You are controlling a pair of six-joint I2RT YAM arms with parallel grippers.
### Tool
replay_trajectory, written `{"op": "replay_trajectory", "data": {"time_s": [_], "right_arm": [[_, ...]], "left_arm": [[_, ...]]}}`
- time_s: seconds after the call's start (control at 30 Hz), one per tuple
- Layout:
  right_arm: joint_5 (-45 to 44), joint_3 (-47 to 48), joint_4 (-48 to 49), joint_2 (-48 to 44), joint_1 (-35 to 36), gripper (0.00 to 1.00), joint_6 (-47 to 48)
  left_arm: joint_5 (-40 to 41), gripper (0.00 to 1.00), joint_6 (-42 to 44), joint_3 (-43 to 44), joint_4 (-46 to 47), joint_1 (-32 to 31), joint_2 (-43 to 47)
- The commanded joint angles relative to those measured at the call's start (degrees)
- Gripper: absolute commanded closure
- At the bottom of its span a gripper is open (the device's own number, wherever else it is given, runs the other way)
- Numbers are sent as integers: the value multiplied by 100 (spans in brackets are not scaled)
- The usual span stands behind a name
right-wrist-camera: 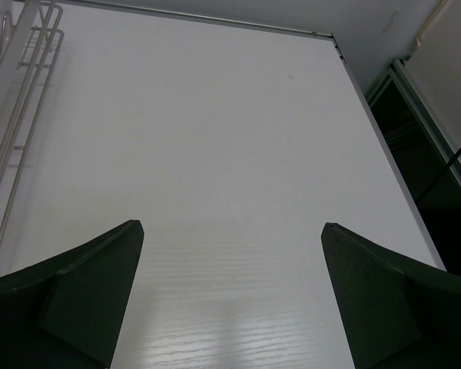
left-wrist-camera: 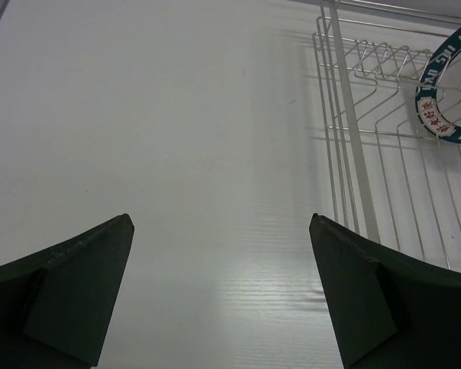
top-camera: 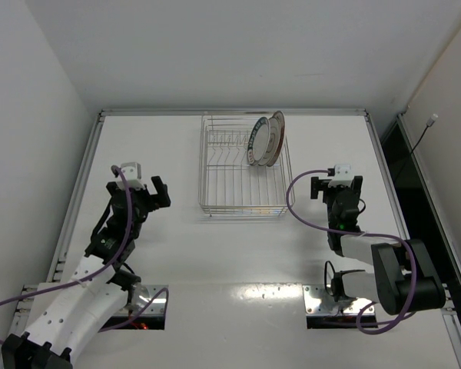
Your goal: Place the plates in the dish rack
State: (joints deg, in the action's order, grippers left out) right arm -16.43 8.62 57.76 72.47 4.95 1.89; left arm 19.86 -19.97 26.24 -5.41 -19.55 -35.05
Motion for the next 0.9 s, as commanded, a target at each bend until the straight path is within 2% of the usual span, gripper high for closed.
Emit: {"op": "replay_trajectory", "data": {"time_s": [0.0,0.87], "right_arm": [[96,184,262,22,-29,1,-128],[96,184,210,22,-29,1,-128]], "left_arm": [[-104,1,28,207,75,-66,95],[-395,1,-86,206,119,-128,-177]]}}
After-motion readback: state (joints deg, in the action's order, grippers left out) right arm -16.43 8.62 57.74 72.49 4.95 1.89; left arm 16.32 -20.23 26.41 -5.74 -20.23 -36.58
